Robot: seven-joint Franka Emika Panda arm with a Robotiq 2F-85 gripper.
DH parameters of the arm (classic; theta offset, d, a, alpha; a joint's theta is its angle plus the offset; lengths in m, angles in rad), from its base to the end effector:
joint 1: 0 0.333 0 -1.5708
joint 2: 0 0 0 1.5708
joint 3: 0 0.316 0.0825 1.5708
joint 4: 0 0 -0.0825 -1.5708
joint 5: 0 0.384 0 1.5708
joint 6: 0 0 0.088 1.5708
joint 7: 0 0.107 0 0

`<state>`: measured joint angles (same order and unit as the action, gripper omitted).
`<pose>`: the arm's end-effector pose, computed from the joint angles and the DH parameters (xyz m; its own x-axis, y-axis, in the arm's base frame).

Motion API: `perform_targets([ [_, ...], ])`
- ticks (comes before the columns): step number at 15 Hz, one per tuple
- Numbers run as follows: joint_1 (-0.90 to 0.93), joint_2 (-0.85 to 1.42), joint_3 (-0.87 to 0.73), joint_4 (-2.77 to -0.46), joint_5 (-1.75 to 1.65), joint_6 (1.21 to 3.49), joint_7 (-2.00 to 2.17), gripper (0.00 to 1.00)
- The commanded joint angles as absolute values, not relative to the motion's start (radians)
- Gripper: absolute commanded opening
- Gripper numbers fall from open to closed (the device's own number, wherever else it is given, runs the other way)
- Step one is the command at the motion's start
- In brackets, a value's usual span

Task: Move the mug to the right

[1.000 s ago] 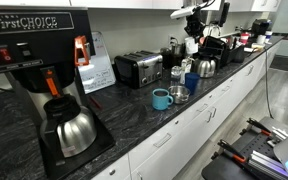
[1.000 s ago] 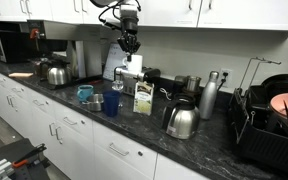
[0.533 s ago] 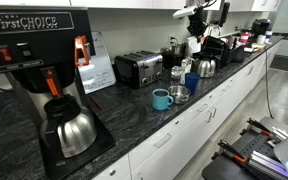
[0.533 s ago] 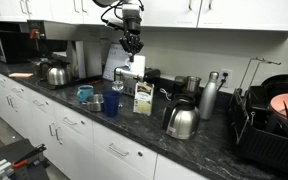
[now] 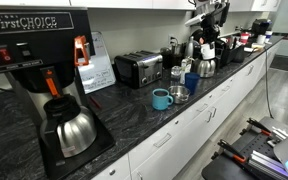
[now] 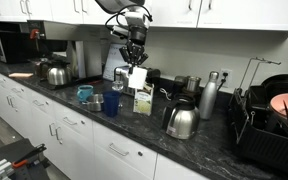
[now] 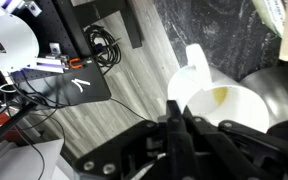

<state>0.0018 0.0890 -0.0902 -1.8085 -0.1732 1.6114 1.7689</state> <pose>0.5515 -0.0655 0.4696 -0.2190 -0.9498 0.2234 -0.9311 0.2719 0.2433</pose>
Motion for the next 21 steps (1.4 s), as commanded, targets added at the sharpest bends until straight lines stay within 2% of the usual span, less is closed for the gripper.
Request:
perform_targets([
  [1, -0.018, 0.078, -0.083, -1.876, -0.089, 1.648, 1.787, 0.01],
  [10, -0.008, 0.129, -0.082, -2.030, -0.103, 1.792, 1.880, 0.01],
  [21, 0.021, 0.246, -0.081, -2.055, -0.118, 1.953, 1.937, 0.01],
])
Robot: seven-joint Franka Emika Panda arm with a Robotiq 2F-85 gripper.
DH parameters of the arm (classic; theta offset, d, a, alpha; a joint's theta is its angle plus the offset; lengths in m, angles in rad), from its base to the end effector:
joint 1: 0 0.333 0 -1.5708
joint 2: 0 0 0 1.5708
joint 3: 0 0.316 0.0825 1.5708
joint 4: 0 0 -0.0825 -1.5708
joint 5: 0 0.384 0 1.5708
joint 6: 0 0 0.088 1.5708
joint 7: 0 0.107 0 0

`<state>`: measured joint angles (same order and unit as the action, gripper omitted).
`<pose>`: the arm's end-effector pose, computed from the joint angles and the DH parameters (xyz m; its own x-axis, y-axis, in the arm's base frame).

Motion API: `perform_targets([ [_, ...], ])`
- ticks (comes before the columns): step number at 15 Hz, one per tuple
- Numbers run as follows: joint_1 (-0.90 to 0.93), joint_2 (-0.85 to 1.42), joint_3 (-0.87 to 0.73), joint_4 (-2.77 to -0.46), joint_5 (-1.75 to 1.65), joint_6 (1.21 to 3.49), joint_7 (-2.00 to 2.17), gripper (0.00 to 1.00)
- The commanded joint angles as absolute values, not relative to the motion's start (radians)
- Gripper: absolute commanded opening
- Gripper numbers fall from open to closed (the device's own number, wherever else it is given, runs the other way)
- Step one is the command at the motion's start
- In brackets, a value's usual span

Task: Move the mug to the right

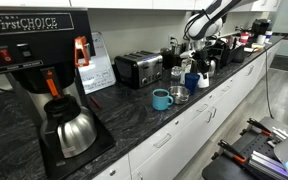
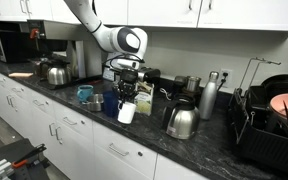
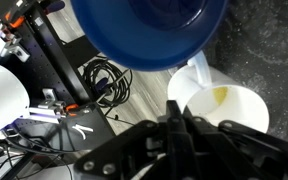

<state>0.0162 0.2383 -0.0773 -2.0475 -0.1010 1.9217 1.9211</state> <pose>0.5418 -0.0396 0.3006 -0.3134 -0.9258 0.2112 -0.8794 0.3669 0.3033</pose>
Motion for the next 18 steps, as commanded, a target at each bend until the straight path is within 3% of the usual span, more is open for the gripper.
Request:
perform_targets([
  [1, 0.022, 0.255, -0.081, -2.052, -0.117, 1.957, 1.934, 0.01],
  [8, 0.031, 0.289, -0.081, -2.008, -0.122, 1.975, 1.925, 0.01],
  [10, 0.032, 0.291, -0.080, -2.006, -0.116, 1.979, 1.923, 0.29],
  [18, 0.026, 0.269, -0.079, -1.998, -0.093, 1.975, 1.912, 0.84],
])
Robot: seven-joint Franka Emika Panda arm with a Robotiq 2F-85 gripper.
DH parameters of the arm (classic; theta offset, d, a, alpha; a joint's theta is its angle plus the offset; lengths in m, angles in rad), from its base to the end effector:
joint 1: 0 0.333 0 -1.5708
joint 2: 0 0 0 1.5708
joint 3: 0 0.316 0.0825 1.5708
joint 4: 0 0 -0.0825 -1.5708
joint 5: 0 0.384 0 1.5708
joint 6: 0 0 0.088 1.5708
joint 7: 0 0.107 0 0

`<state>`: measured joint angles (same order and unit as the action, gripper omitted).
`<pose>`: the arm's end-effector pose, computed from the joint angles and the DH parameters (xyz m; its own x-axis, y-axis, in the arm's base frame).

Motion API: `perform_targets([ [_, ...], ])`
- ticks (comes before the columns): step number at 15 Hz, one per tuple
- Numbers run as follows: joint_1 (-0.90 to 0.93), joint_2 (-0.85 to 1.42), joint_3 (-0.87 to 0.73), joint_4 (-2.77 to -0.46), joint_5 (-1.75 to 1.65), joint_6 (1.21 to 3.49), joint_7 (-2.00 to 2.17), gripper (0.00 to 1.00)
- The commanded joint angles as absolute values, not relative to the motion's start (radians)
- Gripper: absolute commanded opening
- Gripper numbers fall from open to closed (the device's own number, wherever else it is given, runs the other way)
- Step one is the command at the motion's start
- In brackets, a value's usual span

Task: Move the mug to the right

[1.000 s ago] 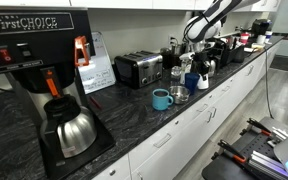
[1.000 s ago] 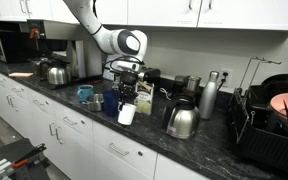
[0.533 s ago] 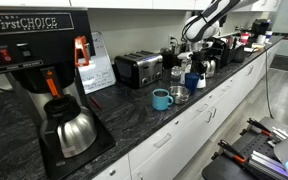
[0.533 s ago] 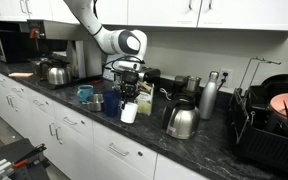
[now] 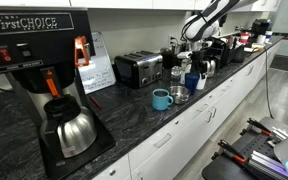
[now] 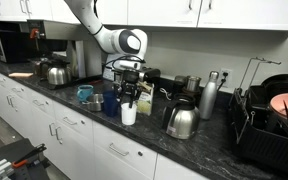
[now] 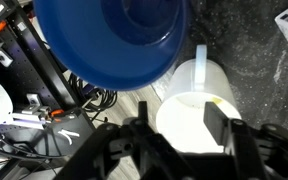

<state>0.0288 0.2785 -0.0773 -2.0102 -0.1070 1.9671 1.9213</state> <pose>0.5587 -0.0332 0.2952 -0.3021 -0.9311 0.2045 -0.8990 0.3496 0.2636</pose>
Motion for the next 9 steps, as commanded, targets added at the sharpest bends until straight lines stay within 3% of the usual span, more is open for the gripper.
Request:
perform_targets([
  [1, 0.026, 0.258, -0.079, -1.993, -0.095, 1.973, 1.911, 0.90],
  [2, 0.026, 0.247, -0.078, -1.990, -0.094, 1.972, 1.910, 0.98],
  [3, 0.028, 0.228, -0.077, -1.991, -0.100, 1.967, 1.908, 0.99],
  [9, 0.026, 0.069, -0.061, -2.013, -0.113, 1.814, 1.839, 1.00],
])
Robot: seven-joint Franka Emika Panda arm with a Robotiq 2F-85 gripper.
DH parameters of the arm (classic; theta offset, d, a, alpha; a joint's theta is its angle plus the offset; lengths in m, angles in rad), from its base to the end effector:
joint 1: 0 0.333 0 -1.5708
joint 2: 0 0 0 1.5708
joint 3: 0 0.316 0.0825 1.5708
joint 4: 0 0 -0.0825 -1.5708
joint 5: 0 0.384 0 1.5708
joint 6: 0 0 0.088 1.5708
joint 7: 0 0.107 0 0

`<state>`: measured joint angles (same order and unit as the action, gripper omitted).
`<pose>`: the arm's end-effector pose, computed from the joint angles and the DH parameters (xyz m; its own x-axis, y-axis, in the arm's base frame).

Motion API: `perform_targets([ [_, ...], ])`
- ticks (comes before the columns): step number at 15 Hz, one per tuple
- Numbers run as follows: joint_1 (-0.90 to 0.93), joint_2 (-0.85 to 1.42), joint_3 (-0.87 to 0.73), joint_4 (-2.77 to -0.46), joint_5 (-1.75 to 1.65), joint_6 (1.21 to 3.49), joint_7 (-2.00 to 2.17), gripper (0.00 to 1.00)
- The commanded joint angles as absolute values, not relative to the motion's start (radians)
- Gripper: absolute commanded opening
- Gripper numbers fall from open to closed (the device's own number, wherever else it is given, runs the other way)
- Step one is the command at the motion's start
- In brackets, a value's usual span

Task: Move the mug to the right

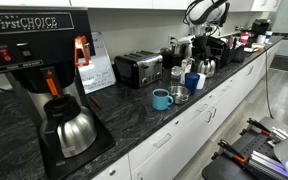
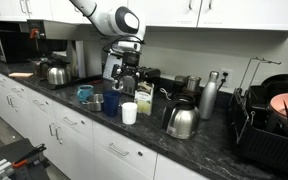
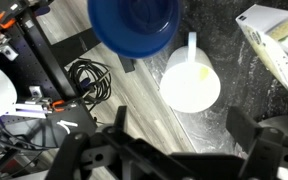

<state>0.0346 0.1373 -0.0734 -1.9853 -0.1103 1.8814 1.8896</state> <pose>0.5546 -0.0289 0.3794 -0.2854 -0.9425 0.1739 -0.9279 0.3171 0.1958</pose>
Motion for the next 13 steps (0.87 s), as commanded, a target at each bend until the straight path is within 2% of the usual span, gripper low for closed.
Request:
perform_targets([
  [1, 0.022, 0.041, -0.058, -2.011, -0.111, 1.765, 1.818, 1.00],
  [4, 0.011, -0.027, -0.055, -1.999, -0.114, 1.637, 1.770, 1.00],
  [13, 0.011, 0.004, -0.047, -1.994, -0.110, 1.671, 1.807, 1.00],
])
